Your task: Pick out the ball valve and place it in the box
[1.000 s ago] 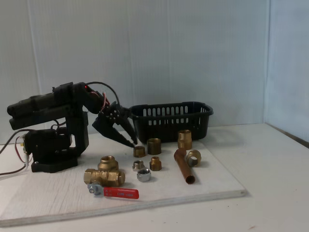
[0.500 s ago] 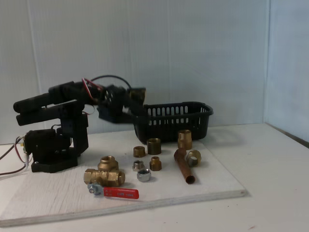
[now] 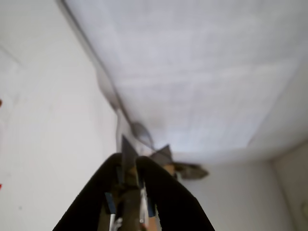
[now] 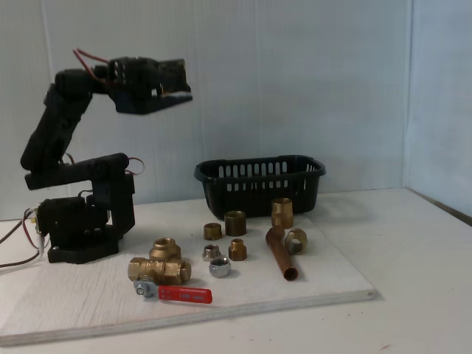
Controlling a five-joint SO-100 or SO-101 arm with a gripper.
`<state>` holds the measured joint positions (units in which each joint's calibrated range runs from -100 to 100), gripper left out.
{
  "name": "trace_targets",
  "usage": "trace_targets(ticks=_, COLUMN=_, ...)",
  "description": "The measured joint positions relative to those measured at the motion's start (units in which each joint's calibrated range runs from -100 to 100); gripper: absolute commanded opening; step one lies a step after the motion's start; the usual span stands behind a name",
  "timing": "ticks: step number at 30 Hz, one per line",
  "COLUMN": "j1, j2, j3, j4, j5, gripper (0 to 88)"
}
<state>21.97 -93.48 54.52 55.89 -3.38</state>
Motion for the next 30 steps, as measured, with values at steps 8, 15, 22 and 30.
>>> trace_targets(ticks=8, j1=0.7, j2=24.8, j3=-21.9, j4=3.2, j5=-0.2, gripper=0.9)
trace_targets(ticks=15, j1=2.7, j2=46.2, j3=-38.8, j4=13.2, j5=-0.3, gripper=0.9)
trace_targets(ticks=22, j1=5.1, j2=64.2, j3=-49.5, j4=20.5, j5=-0.3, gripper=0.9)
trace_targets(ticks=30, j1=7.8, j2=81.0, j3=-61.2, j4=28.2, j5=-0.3, gripper=0.9)
